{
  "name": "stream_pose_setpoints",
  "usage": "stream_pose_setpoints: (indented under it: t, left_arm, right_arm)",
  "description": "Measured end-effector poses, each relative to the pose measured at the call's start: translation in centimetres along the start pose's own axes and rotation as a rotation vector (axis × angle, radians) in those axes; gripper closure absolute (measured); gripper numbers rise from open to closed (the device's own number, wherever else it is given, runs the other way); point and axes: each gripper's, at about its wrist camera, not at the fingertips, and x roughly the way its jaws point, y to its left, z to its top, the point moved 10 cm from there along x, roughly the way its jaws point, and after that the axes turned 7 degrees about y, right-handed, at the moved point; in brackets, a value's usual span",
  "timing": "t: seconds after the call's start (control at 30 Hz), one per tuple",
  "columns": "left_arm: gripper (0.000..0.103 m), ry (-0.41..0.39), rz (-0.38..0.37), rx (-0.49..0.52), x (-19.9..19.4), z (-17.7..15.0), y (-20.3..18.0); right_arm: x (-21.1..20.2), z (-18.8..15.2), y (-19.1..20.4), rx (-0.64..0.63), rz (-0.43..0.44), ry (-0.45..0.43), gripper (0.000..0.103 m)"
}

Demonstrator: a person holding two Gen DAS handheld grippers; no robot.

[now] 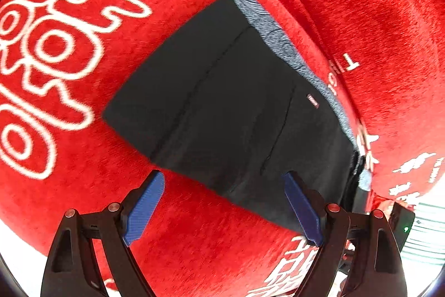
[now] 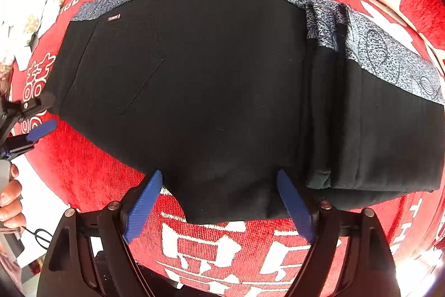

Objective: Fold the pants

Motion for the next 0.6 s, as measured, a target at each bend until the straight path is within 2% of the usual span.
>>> stream_pose_setpoints:
  t: [0.1,0.17,0.3,0.43,0.6]
  left_arm:
    - [0.014,0.003,-0.048,-0.017,1.1,0.7,-0.9]
    - [0.014,-0.003,-0.054,-0.027,2.1,0.6,-1.4]
    - [0.014,-0.023,-0.112,-0.057,2.3,1.1,-1.6]
    - [0.014,-0.031,-0.138,-0.071,2.5,1.4,-2.5]
    - [0.014,-0.091,-0.136,0.010,0.4,2.1,-5.7]
  right_arm:
    - [0.4,0.0,0.7,-0.003,-0.004,-0.001,0.014]
    - [0.6,-0.1,1.0,-0.009,-0.008,0.000,0.013]
    - [1.0,-0.6,1.5,-0.017,-0.011,-0.003,0.013]
    - [1.4,-0.7,1.9,-0.022,-0.015,-0.007,0.011]
    - [1.6,-0.9,2.3,-0.022,-0.010,-0.010,0.011]
